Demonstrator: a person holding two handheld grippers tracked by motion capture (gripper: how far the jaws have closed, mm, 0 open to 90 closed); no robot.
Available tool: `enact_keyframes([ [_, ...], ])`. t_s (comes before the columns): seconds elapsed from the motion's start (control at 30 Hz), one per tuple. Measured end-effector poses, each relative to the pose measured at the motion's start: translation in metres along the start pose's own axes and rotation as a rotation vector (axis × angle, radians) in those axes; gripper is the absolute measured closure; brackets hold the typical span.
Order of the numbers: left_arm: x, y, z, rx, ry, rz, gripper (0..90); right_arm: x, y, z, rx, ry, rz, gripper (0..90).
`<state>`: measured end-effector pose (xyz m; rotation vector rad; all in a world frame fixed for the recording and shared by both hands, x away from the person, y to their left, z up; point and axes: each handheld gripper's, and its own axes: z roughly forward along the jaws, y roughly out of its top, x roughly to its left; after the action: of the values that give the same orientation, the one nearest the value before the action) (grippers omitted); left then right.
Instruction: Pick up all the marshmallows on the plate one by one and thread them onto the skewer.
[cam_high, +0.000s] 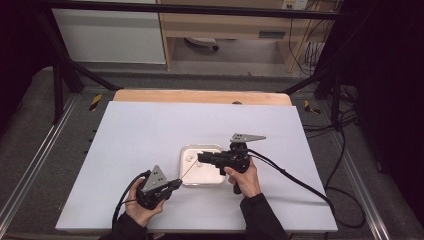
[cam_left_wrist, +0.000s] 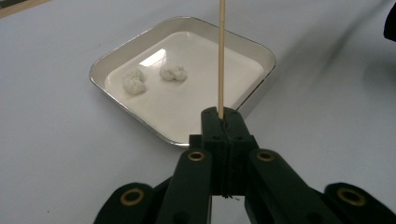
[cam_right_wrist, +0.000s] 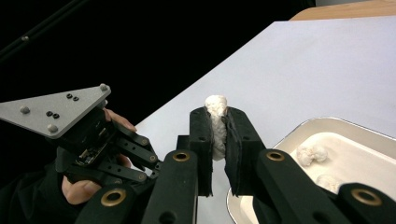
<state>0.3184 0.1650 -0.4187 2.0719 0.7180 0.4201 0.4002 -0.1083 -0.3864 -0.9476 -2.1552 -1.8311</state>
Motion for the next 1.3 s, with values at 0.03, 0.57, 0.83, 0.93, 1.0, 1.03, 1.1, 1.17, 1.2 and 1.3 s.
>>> enact_keyframes([
  [0.03,0.0000,0.0002,0.0001,0.002,-0.003,-0.001,89.1,0.0000,-0.0001,0.0001,-0.001,0.000,0.001,82.2],
  [0.57,-0.0013,0.0005,0.0014,0.012,0.003,0.001,89.1,0.0004,-0.0029,0.0028,0.006,0.016,0.008,82.3],
  [0.83,-0.0016,0.0012,0.0014,0.009,0.005,0.005,89.1,0.0004,-0.0035,0.0032,0.002,0.011,0.004,82.4],
  [0.93,-0.0012,0.0010,0.0014,0.011,0.007,0.003,89.2,-0.0001,-0.0042,0.0038,0.006,0.010,0.006,82.4],
  [1.0,-0.0011,0.0014,0.0007,0.009,0.009,0.004,89.1,-0.0001,-0.0043,0.0041,0.006,0.011,0.004,82.4],
  [1.03,-0.0010,0.0018,0.0005,0.009,0.007,0.003,89.1,-0.0001,-0.0043,0.0040,0.004,0.010,0.004,82.4],
  [1.1,-0.0011,0.0019,0.0005,0.009,0.009,0.003,89.2,-0.0002,-0.0044,0.0042,0.005,0.012,0.007,82.4],
  [1.17,-0.0020,0.0018,0.0010,0.008,0.006,0.006,89.1,-0.0002,-0.0047,0.0046,0.005,0.012,0.007,82.4],
  [1.2,-0.0022,0.0021,0.0011,0.008,0.007,0.003,89.1,-0.0003,-0.0047,0.0046,0.007,0.013,0.008,82.4],
  [1.3,-0.0019,0.0025,0.0011,0.008,0.008,0.002,89.1,-0.0002,-0.0048,0.0046,0.005,0.017,0.008,82.4],
])
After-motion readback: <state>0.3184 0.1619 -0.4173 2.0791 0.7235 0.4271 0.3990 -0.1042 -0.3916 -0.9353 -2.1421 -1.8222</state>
